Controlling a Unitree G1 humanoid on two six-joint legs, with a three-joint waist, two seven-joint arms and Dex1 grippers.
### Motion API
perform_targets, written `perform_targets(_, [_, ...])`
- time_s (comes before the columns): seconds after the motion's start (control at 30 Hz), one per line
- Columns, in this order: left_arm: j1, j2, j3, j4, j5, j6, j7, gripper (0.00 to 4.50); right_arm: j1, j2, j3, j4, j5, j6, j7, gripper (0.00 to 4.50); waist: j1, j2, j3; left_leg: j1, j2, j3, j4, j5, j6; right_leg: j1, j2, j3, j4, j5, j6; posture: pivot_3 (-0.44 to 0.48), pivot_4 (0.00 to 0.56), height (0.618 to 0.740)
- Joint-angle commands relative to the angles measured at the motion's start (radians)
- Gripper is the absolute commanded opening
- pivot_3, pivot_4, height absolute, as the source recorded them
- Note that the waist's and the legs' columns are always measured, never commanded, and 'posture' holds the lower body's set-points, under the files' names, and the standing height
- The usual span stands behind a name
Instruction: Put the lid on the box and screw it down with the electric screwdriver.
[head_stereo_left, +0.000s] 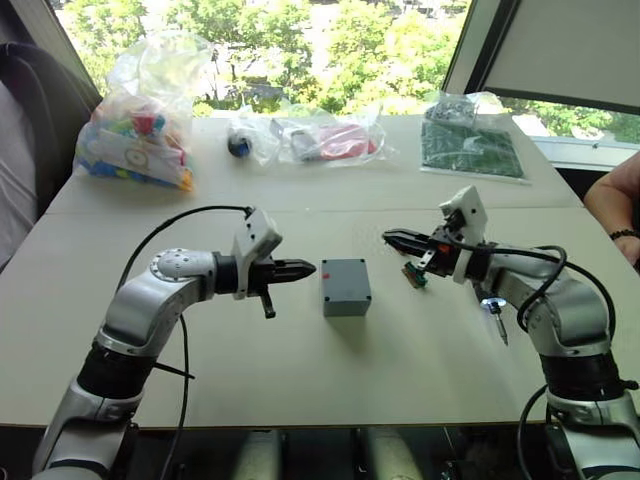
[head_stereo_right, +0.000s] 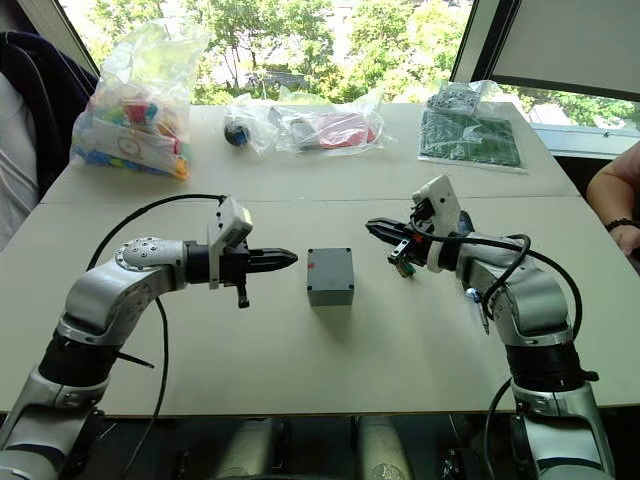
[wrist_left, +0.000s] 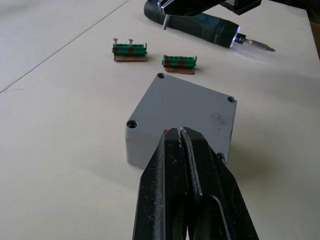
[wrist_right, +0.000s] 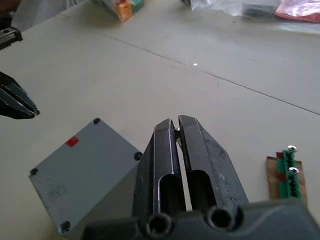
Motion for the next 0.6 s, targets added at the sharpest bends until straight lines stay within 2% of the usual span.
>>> perform_targets(0.03, [0.022,0.034,0.041,-0.039,-0.033,0.002,-0.027,0.00,-0.011,0.015,0.022,-0.039,0.016,0.004,-0.004,0.07,-0.001,0.000,0.000,0.000,0.000,0.000,0.000,0.000,0.000,0.000,0.000,0.000,0.000,0.000,0.000,0.000,0.150,0.740])
perform_targets(0.6, [0.050,0.044,0.048,-0.075,-0.053,0.019,0.012,0.00,-0.021,0.029,0.110,0.042,-0.049,-0.061,0.017,0.07,0.000,0.000,0.000,0.000,0.000,0.000,0.000,0.000,0.000,0.000,0.000,0.000,0.000,0.000,0.000,0.000,0.150,0.740])
